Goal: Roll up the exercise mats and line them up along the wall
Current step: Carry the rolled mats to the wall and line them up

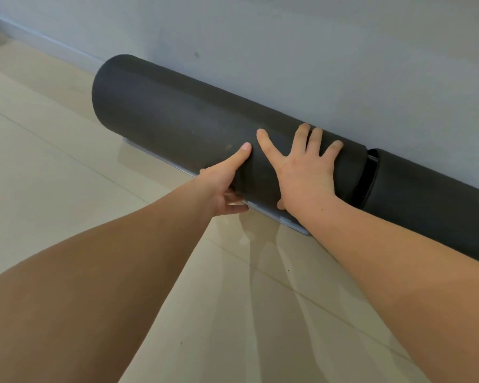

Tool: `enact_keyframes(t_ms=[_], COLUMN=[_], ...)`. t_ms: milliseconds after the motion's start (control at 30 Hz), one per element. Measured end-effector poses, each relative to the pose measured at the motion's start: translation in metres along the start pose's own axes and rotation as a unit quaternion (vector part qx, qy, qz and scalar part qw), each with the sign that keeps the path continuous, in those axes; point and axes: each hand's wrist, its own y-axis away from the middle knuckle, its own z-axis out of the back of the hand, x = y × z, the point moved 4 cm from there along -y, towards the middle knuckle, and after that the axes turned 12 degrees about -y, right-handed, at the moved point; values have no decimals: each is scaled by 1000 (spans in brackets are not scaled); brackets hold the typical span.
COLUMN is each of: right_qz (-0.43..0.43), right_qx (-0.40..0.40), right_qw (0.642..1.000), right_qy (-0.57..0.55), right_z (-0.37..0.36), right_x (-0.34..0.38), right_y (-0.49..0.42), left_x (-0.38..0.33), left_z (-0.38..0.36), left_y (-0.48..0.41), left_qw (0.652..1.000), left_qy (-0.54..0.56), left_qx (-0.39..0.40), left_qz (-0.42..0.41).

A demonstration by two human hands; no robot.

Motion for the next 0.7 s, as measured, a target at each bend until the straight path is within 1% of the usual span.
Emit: enact_keyframes(t_ms=[133,200,267,367,500,600,700], right_qz=[-12,10,41,115,209,259,339], right_qx=[5,17,47,97,201,259,276], right_qw=[1000,1000,998,987,949,923,897], right_qy=[-4,2,-7,-59,-121,-118,-73], right_z=[4,8,16,36,64,90,118], right_x=[4,19,50,121,236,327,420], right_y=[15,31,50,72,104,140,187], left_x=[11,26,47,83,139,186,249], left_z=[47,84,127,199,294,365,439], left_y=[21,35,54,88,151,208,267], left_qw=[999,998,996,989,980,971,967], left_qy=[-21,-36,-70,-129,-150,-166,-159], left_qx=[-33,-34,-39,-65,-123,-163,-194], left_qz=[-33,-43,-35,-24,-46,-62,-52])
